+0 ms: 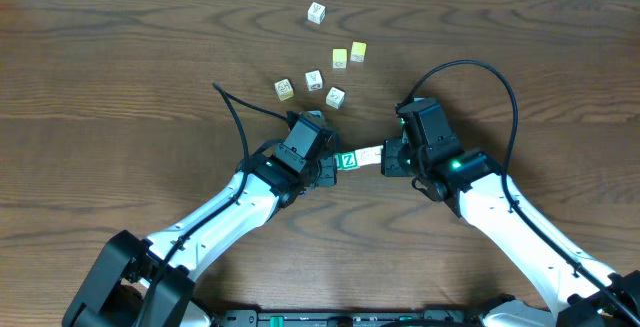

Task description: Lift 4 blocks

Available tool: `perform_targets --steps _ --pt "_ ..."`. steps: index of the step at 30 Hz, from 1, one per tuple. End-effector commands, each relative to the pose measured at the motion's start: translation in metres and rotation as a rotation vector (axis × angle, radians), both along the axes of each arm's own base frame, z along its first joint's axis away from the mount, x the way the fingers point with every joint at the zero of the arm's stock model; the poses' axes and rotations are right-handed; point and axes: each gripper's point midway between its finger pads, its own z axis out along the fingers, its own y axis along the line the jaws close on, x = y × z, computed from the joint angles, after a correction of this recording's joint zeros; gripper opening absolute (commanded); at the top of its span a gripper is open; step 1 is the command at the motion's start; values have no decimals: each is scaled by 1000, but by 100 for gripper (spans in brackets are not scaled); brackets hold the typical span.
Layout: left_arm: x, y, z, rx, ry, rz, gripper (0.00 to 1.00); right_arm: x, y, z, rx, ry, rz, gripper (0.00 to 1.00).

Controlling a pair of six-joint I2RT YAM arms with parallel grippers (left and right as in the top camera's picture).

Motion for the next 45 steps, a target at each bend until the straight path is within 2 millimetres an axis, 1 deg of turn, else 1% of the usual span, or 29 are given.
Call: perform_targets --steps 1,17,32,45 --pt "-16 -58 48 -223 -16 -187 7 -31 73 31 244 47 250 1" --pt "-16 -58 68 -248 -62 -197 7 -31 73 31 244 47 250 1" --pt "-16 -57 71 -253 -69 -197 7 -33 71 28 234 60 247 1" --pt "-17 -57 78 -262 -83 -198 7 -36 74 28 234 62 259 1"
